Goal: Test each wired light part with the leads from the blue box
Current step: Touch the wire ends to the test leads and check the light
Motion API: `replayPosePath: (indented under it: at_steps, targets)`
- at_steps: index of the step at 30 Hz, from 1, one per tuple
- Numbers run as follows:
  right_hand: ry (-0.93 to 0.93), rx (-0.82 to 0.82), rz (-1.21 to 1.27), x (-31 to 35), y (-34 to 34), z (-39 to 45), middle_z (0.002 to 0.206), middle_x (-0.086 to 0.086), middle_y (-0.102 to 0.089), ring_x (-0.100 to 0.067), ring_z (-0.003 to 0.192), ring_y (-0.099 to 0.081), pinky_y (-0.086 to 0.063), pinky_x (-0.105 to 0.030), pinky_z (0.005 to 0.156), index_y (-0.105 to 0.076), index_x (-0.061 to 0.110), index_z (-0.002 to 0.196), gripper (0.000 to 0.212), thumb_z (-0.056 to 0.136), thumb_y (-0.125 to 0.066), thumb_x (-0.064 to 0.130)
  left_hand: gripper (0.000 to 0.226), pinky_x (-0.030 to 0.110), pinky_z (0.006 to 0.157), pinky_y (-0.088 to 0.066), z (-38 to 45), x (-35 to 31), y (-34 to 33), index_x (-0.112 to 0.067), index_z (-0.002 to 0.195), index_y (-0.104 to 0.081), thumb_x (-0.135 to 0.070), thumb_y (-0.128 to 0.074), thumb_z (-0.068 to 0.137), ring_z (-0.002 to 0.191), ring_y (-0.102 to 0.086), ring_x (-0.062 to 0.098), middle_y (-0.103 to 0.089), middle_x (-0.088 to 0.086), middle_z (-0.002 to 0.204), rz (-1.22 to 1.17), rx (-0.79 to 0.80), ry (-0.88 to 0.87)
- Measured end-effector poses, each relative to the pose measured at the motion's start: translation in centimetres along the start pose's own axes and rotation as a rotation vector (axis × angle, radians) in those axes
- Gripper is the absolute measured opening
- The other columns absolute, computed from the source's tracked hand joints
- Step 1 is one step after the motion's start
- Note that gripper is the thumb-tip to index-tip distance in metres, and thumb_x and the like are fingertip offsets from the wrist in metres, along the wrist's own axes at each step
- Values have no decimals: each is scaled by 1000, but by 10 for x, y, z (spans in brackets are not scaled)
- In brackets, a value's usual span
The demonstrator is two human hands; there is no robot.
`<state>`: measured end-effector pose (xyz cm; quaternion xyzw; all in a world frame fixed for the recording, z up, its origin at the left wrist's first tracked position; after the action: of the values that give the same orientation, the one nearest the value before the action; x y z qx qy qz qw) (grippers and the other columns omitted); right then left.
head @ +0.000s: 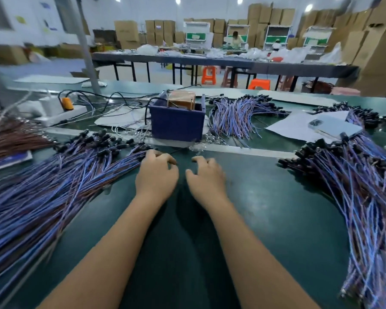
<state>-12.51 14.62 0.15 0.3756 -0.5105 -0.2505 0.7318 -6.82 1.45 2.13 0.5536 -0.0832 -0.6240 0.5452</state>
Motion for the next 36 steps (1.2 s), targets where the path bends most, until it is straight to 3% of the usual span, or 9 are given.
replayPosePath:
  at_steps: [5,9,13,17,21,26,29,32,36]
  targets:
    - [40,7,-107,7,-14,7,130,-1,-49,-23,123,-37,-25,-37,99,-56,29,124,33,94,-46,36,37,39,80,-41,27,55,11,-22,126,-57,-21,-50,90,115,-47,34,-38,11,134,222,71,170]
    - [43,-6,-32,2,-12,8,125,4,-52,-20,119,-36,-21,-32,91,-63,31,115,26,94,-48,36,27,37,71,-36,31,58,10,-20,120,-53,-17,-49,93,105,-50,34,-45,12,123,272,18,177]
    - [43,-21,-72,3,-14,8,121,5,-52,-19,118,-36,-19,-31,86,-64,33,111,24,93,-49,37,22,36,65,-37,32,67,23,-18,115,-53,-10,-52,94,86,-51,26,-57,9,114,55,-135,243]
    - [43,-22,-57,3,-13,6,117,7,-52,-17,115,-37,-18,-30,85,-65,34,108,21,93,-49,36,27,33,76,-45,38,71,26,-14,119,-65,-16,-54,95,99,-59,29,-64,10,116,32,-155,198]
    - [36,3,-12,2,-13,6,115,8,-53,-16,114,-37,-17,-28,85,-64,34,106,20,94,-48,34,20,25,71,-34,37,69,29,-13,107,-71,-15,-56,95,81,-52,21,-59,9,111,-22,-217,166]
    - [50,-125,338,4,4,0,97,1,-61,-16,92,-55,-38,-19,77,-67,23,96,18,96,-50,18,12,7,71,-38,28,35,50,-13,94,-71,-9,-60,92,73,-53,-1,-62,6,100,-355,-370,-29]
    - [-43,-36,825,5,2,2,73,-6,-66,-14,63,-57,-43,-20,59,-63,18,88,23,101,-44,16,20,27,78,-48,20,1,33,-16,80,-73,-10,-59,92,79,-60,12,-65,5,88,-846,-150,-54]
    - [-223,224,1348,13,-14,2,63,-4,-68,-14,55,-64,-50,-28,58,-64,13,89,40,105,-33,33,29,31,63,-47,-1,-45,-1,-10,67,-72,-23,-56,87,65,-56,25,-61,17,78,-1301,331,-34]
    - [-304,343,1619,9,-16,3,76,-15,-71,-18,73,-69,-56,-29,76,-64,3,99,48,104,-31,38,38,24,55,-47,-33,-80,-33,-7,57,-69,-25,-54,86,58,-54,19,-60,7,65,-1316,835,-113]
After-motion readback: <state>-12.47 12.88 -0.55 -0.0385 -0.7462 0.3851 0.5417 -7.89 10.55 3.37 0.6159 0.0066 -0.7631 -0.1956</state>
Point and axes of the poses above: each hand's wrist, its own z-axis towards the middle knuckle, its own y-axis out of the back of the hand, x = y × z, the point moved 8 cm from there along z, towards the middle knuckle
